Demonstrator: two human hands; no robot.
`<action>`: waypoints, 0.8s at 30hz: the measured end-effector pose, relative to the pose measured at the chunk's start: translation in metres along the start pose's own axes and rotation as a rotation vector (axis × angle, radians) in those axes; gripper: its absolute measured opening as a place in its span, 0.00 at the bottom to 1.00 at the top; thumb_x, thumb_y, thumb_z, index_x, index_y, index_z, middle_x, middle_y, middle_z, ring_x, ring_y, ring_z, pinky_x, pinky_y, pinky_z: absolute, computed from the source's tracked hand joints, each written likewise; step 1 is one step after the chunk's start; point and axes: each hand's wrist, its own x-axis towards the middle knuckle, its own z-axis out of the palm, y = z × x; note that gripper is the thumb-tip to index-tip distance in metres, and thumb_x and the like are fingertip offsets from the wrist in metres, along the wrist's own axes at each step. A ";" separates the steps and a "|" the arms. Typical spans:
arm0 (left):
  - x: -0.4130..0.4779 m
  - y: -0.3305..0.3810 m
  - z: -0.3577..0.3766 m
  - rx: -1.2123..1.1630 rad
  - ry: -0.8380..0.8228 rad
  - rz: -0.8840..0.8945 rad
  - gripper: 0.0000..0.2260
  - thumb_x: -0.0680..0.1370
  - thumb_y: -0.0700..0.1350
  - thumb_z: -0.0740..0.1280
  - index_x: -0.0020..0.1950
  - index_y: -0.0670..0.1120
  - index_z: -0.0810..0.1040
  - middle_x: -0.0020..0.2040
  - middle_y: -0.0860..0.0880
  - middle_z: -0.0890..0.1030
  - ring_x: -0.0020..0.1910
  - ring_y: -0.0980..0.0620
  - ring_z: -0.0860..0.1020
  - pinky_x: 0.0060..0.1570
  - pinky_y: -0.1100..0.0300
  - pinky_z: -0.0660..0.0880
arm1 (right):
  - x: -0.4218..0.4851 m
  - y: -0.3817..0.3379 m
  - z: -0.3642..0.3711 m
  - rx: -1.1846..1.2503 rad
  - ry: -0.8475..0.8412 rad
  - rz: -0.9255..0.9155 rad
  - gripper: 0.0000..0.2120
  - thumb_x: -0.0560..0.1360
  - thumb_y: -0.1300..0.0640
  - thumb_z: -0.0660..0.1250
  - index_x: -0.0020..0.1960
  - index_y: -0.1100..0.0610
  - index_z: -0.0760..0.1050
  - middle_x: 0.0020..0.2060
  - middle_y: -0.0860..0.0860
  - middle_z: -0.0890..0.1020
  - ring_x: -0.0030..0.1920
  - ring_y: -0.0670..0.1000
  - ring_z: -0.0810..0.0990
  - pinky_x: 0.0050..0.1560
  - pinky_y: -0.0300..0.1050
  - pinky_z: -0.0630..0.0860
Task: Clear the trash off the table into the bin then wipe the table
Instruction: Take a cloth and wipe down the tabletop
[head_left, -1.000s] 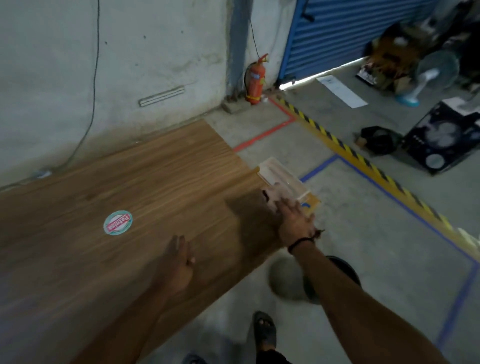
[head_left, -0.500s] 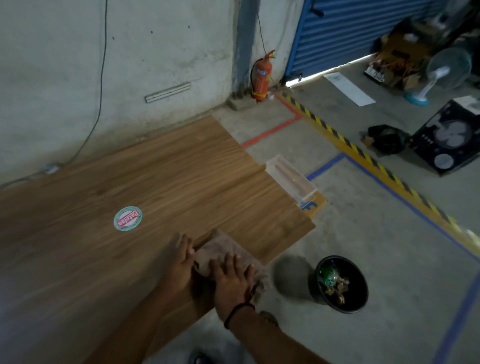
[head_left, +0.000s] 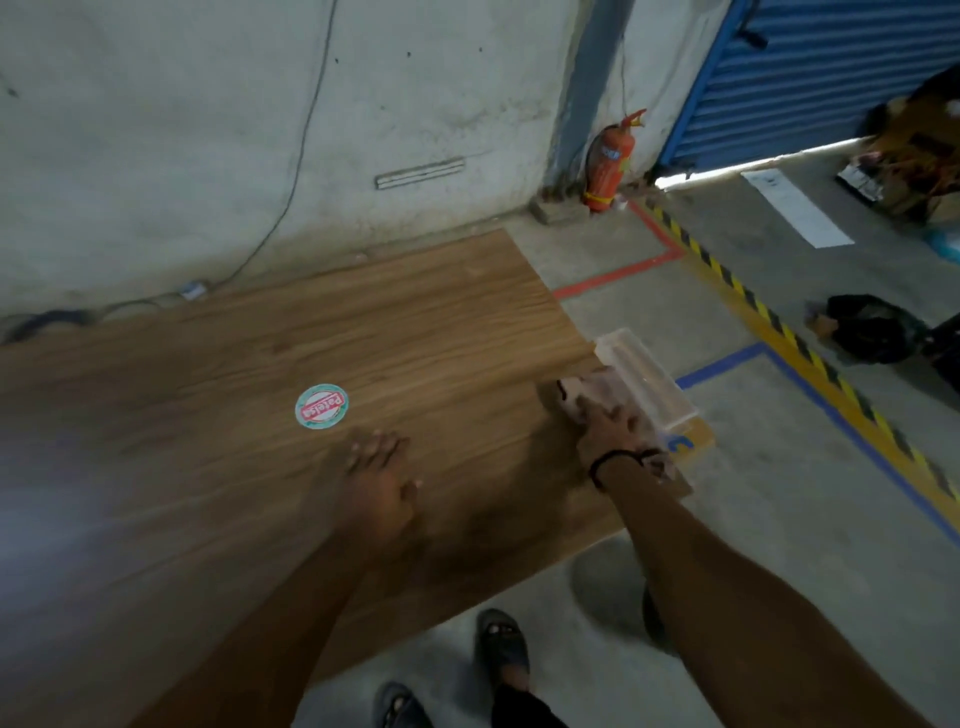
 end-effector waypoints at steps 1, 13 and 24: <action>0.006 0.005 -0.002 -0.020 0.003 0.044 0.26 0.74 0.50 0.54 0.66 0.38 0.74 0.66 0.37 0.75 0.67 0.35 0.71 0.66 0.38 0.63 | -0.005 -0.013 0.014 -0.038 0.003 -0.014 0.27 0.78 0.55 0.52 0.74 0.37 0.53 0.77 0.58 0.47 0.76 0.66 0.43 0.68 0.75 0.47; 0.053 0.013 0.013 -0.230 -0.103 -0.320 0.21 0.79 0.40 0.62 0.71 0.35 0.66 0.74 0.35 0.62 0.74 0.37 0.61 0.71 0.53 0.57 | 0.004 -0.075 -0.015 0.291 0.104 -0.417 0.34 0.73 0.64 0.57 0.75 0.40 0.57 0.70 0.54 0.68 0.67 0.61 0.70 0.62 0.60 0.72; 0.040 0.019 0.048 -0.133 0.110 -0.328 0.37 0.73 0.63 0.46 0.74 0.42 0.64 0.76 0.44 0.60 0.76 0.45 0.57 0.72 0.55 0.52 | 0.084 -0.084 0.011 -0.223 0.066 -0.322 0.24 0.80 0.51 0.46 0.74 0.37 0.50 0.78 0.53 0.50 0.76 0.65 0.46 0.69 0.74 0.45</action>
